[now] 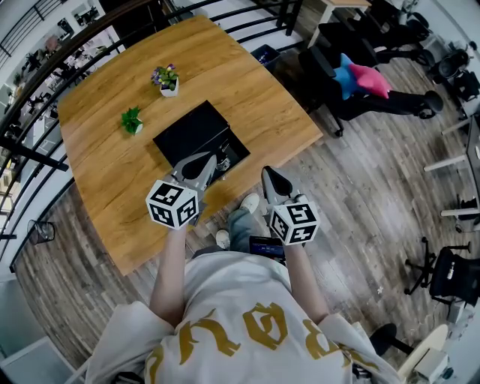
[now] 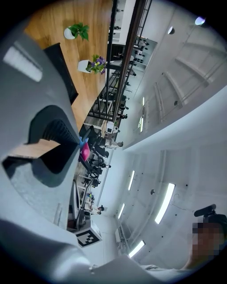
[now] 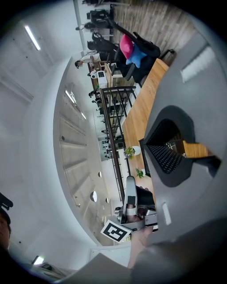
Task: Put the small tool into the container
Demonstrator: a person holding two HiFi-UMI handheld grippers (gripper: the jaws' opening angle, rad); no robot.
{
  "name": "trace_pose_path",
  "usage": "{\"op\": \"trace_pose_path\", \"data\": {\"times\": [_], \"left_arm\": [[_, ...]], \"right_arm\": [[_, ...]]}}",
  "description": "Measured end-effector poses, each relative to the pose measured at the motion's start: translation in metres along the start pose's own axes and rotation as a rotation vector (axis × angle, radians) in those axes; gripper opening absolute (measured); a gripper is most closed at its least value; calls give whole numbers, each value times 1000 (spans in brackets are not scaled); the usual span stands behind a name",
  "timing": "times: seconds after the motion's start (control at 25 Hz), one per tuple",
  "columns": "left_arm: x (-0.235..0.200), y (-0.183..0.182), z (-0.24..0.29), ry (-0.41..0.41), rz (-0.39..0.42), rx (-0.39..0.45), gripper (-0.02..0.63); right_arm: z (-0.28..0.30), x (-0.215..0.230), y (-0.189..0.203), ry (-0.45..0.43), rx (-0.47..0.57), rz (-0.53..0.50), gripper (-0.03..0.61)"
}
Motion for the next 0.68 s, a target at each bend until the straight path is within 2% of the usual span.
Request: {"op": "trace_pose_path", "data": {"times": [0.68], "left_arm": [[-9, 1, 6, 7, -11, -24, 0]], "right_arm": [[8, -2, -3, -4, -6, -6, 24]]}}
Point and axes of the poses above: the fingertips, and each gripper's own axes: z forward along the fingers, x to its right, y out of its underside, the point moved 5 cm from there along -z, backward along the fingers, and after that the axes turned 5 degrees about z, right-handed, at the moved point
